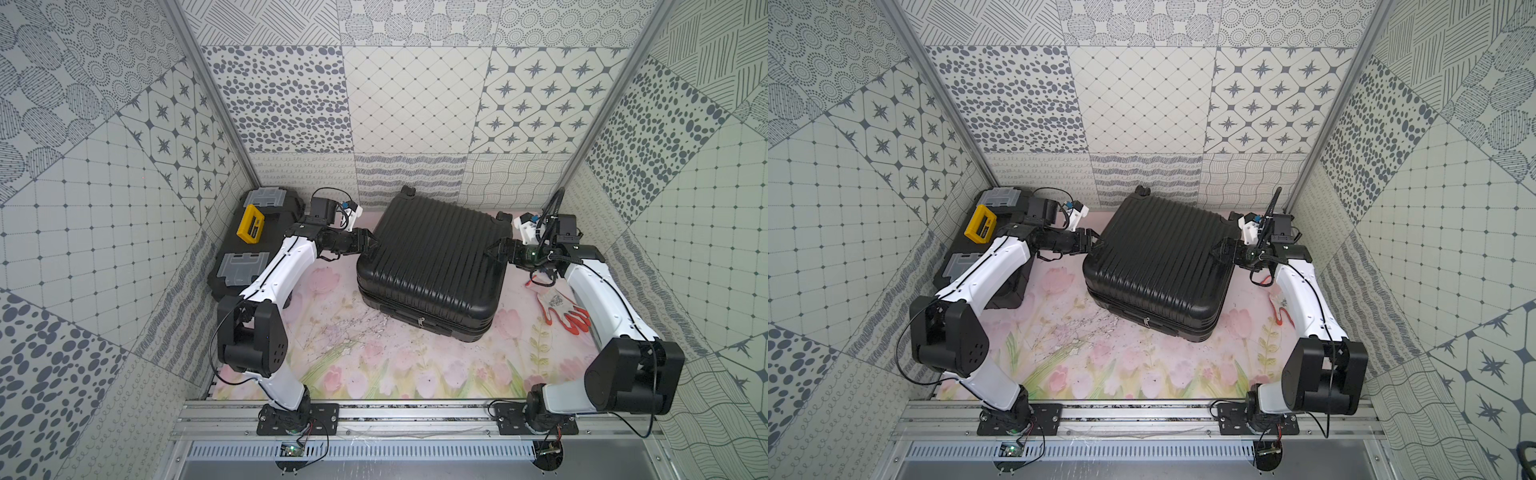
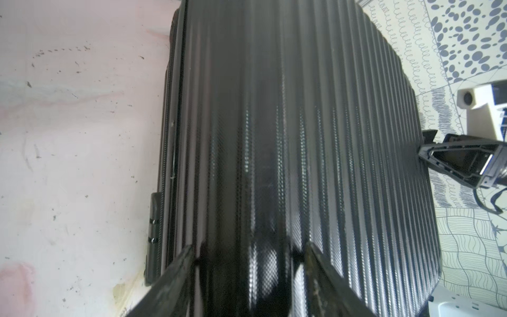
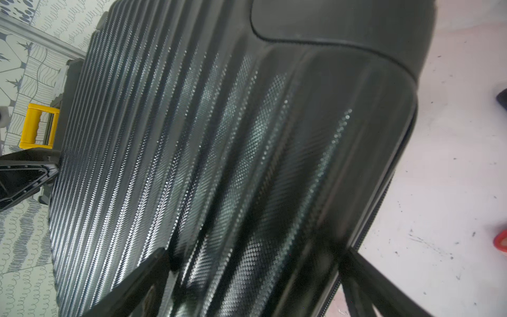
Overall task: Close the suitcase zippers
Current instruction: Adjust the suitcase at the center of the board.
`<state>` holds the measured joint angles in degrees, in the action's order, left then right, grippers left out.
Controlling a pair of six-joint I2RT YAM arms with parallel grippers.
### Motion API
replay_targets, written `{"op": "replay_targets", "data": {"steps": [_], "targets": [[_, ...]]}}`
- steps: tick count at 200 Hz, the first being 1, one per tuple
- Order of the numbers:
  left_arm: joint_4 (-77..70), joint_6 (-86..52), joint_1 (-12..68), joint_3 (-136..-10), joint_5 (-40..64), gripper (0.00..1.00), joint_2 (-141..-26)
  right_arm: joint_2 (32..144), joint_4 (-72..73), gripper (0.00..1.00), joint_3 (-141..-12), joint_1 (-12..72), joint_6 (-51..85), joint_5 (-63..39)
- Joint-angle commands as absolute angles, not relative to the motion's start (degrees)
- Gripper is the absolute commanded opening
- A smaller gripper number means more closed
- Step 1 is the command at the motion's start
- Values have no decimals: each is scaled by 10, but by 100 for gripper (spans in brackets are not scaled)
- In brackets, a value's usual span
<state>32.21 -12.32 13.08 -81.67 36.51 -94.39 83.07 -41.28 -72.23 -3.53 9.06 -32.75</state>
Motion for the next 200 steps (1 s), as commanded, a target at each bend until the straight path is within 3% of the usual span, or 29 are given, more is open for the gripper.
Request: {"op": "replay_targets", "data": {"steps": [1,49,95,150,200], "targets": [[496,-161,178,-741,396,63,-887,894,-449,94,-733,-7,12,-366],[400,-316,224,-589,368,62,-733,973,-488,93,-832,20,-46,-391],[399,-420,289,-527,289,61,-639,1072,-523,93,-972,44,-84,-399],[581,-406,271,-625,54,63,-611,1107,-479,94,-1091,47,-38,-320],[487,-434,206,-743,-23,68,-705,1018,-435,98,-1062,43,-17,-207]]}}
